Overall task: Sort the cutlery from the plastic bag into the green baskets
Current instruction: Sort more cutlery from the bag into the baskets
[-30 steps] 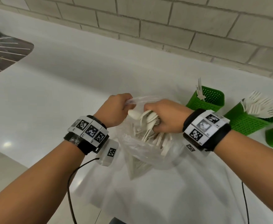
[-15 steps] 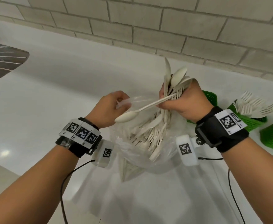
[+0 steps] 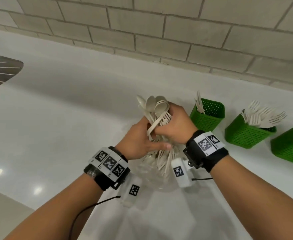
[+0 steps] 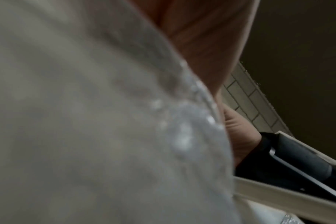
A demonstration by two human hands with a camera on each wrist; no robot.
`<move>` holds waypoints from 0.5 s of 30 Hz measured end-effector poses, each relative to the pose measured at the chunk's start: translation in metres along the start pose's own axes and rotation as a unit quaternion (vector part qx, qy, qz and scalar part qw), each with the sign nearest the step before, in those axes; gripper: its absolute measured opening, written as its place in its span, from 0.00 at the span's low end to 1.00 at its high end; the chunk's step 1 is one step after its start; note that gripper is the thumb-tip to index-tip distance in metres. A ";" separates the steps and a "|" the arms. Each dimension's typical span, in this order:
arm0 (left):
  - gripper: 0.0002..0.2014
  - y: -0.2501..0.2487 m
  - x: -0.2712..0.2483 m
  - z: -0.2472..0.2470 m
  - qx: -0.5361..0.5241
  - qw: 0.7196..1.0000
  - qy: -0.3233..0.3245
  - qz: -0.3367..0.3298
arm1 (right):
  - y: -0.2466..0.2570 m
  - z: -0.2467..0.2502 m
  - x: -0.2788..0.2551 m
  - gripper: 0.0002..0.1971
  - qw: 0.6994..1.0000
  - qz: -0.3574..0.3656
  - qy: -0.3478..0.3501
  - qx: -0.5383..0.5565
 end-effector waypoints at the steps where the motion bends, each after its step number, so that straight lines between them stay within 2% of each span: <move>1: 0.34 -0.001 -0.001 0.003 -0.007 1.000 -0.027 0.001 | 0.003 -0.002 -0.001 0.19 1.000 0.005 0.005 -0.003; 2: 0.32 -0.002 -0.002 0.007 -0.014 0.999 -0.053 0.003 | 0.006 0.002 0.000 0.18 1.000 0.012 -0.007 -0.009; 4: 0.30 -0.004 -0.005 0.017 -0.030 0.995 -0.100 -0.007 | 0.013 0.025 0.006 0.15 0.996 0.024 -0.083 -0.008; 6: 0.29 -0.006 -0.010 0.031 -0.038 0.987 -0.152 -0.027 | 0.013 0.053 0.008 0.11 0.983 0.026 -0.170 0.067; 8: 0.27 -0.005 -0.013 0.040 -0.069 0.979 -0.189 -0.034 | 0.005 0.064 0.003 0.10 0.965 0.019 -0.213 0.150; 10: 0.29 -0.005 -0.013 0.037 -0.108 0.977 -0.180 -0.037 | -0.007 0.050 -0.004 0.11 0.972 0.002 -0.196 0.130; 13: 0.40 -0.007 -0.007 0.017 -0.080 0.987 -0.135 -0.046 | -0.027 0.022 -0.009 0.11 0.986 -0.034 -0.135 0.092; 15: 0.50 -0.001 -0.001 0.004 -0.061 0.991 -0.109 -0.037 | -0.033 0.025 -0.007 0.11 0.980 -0.041 -0.157 0.111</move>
Point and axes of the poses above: each hand's wrist, its own x-axis towards the middle knuckle, its own z-axis out of the back of the hand, y = z × x, the point moved 9 cm from there along x, towards the middle knuckle, and after that the axes turned 4 degrees about -z, right-handed, at the moved point
